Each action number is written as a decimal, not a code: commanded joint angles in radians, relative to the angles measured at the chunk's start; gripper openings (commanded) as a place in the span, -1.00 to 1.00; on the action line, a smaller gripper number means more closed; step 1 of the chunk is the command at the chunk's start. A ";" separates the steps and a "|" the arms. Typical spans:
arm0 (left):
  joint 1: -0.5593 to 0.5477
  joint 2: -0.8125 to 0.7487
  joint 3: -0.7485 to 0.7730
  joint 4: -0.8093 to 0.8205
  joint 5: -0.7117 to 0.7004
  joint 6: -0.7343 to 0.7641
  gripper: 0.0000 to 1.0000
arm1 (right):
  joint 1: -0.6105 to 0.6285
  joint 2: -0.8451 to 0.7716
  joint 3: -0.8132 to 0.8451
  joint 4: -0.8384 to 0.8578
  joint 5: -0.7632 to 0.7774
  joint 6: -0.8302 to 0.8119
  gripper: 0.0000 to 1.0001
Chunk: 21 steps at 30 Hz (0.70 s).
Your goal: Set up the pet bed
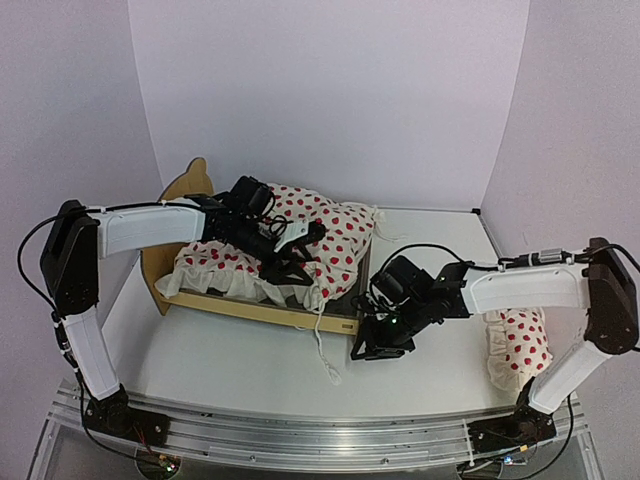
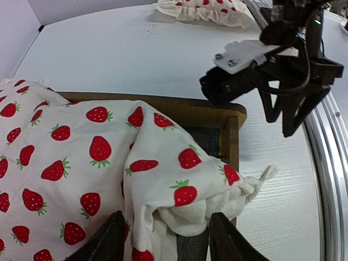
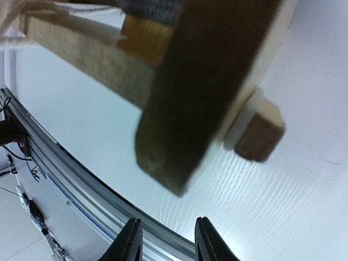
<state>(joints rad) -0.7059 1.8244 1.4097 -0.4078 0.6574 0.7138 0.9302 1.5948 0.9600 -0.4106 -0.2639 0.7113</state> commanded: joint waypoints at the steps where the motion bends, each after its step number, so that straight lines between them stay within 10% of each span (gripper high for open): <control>1: 0.008 -0.045 0.138 -0.207 0.086 0.094 0.25 | 0.002 -0.063 0.056 -0.024 0.151 -0.049 -0.34; 9: 0.031 -0.101 0.115 -0.502 0.075 0.310 0.24 | 0.002 -0.027 0.081 -0.017 0.338 -0.056 -0.30; 21: 0.050 -0.127 -0.121 -0.307 -0.176 0.325 0.20 | 0.000 0.049 0.129 0.058 0.519 -0.118 -0.37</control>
<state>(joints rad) -0.6704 1.7142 1.3071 -0.8085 0.5795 1.0233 0.9379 1.6139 1.0394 -0.4011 0.1296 0.6284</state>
